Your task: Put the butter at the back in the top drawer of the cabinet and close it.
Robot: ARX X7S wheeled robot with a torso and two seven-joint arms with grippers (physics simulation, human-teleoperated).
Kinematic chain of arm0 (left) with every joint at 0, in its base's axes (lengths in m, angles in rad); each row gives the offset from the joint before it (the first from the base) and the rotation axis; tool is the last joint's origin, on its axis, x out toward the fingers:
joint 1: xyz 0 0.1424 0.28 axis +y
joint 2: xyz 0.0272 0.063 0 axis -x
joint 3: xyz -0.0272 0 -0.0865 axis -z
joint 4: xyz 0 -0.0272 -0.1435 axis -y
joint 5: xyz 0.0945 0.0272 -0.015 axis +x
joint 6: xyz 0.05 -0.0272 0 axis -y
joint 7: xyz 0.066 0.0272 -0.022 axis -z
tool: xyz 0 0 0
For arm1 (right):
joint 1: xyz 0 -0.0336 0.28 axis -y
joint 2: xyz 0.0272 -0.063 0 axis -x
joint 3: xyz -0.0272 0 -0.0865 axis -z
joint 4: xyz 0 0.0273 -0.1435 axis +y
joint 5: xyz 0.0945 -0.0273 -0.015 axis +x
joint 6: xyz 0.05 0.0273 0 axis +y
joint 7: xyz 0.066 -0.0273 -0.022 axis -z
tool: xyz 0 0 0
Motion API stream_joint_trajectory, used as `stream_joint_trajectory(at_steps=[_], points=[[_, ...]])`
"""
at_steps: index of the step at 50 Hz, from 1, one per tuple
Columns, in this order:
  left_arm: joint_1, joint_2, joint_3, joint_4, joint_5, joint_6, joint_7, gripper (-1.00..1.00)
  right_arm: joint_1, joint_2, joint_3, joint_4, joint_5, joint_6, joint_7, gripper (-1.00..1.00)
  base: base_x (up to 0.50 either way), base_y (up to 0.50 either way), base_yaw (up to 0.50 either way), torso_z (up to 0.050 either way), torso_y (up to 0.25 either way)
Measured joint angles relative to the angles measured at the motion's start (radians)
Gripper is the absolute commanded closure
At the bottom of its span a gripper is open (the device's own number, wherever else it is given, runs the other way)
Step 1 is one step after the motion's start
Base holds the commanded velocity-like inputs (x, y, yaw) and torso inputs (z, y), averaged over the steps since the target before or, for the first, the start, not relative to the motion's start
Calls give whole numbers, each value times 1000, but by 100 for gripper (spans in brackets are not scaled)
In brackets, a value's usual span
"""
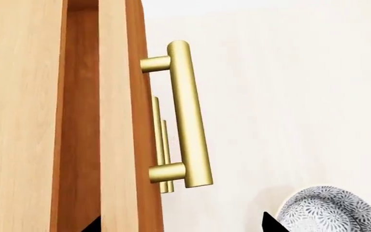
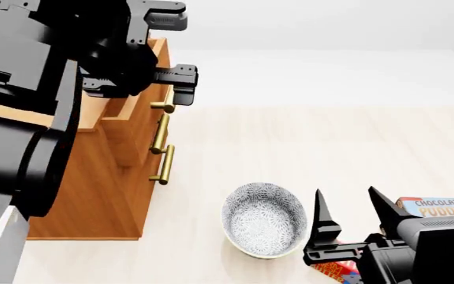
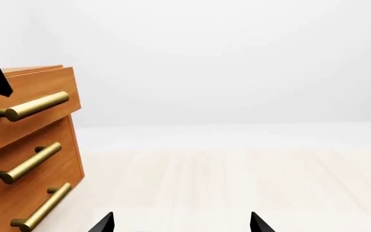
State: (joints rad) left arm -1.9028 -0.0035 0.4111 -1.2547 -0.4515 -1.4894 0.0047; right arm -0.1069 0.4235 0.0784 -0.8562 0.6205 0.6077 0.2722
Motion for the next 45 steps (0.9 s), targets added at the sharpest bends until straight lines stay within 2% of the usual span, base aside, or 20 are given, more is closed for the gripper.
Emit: stream_joint_trajectory(at_steps=[7, 18, 31, 45], points=[[-2, 1, -12, -1, 20, -16, 28, -100, -1, 2, 0, 1, 2, -3, 2, -100, 0, 0, 0, 0, -2], [0, 1, 25, -21, -93, -31, 11, -100, -2, 6, 0, 5, 7, -9, 3, -100, 0, 0, 0, 0, -1], [-2, -3, 203, -36, -376, -20, -96, -100, -7, 10, 4, 9, 11, -19, 3, -100, 0, 0, 0, 0, -1], [-12, -3, 418, -35, -775, 14, -208, -100, -23, 16, 19, 2, 20, -28, 10, -100, 0, 0, 0, 0, 0]])
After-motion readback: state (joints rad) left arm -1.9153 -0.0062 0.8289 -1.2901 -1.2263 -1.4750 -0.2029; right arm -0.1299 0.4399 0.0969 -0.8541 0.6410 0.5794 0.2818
